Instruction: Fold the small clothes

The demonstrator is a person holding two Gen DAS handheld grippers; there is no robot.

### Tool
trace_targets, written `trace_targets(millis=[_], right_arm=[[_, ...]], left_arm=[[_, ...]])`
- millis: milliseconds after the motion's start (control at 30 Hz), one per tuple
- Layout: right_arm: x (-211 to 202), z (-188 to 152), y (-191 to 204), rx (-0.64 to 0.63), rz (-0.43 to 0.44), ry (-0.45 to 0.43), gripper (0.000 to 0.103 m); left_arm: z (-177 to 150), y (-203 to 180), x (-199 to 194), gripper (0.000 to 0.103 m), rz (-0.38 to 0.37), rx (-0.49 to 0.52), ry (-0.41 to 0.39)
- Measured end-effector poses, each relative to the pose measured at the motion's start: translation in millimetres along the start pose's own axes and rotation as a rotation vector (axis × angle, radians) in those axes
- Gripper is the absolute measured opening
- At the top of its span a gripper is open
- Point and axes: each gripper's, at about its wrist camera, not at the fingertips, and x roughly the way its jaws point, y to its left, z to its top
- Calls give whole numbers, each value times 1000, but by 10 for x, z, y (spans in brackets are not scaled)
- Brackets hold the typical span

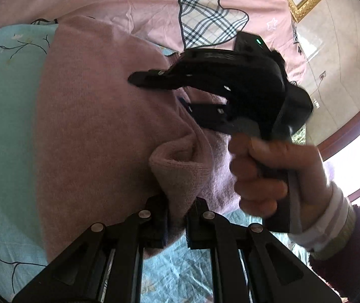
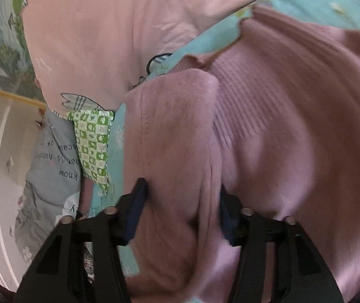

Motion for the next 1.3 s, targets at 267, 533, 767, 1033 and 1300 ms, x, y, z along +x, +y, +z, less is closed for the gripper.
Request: trace_targets(millis=[267, 533, 767, 1033, 1300], right_arm=[[-601, 64, 347, -98, 59, -108, 15], [-1297, 3, -111, -105, -112, -192, 14], [-1095, -8, -578, -63, -184, -170, 14], [-1085, -48, -574, -82, -235, -182, 15], [-1083, -116, -560, -69, -317, -195, 18]], left_arm=[[199, -534, -101, 8, -122, 73, -35], [85, -930, 584, 8, -150, 165, 80], [107, -763, 937, 8, -135, 125, 142], [96, -709, 954, 15, -138, 141, 168], [58, -673, 682, 48, -130, 177, 215]])
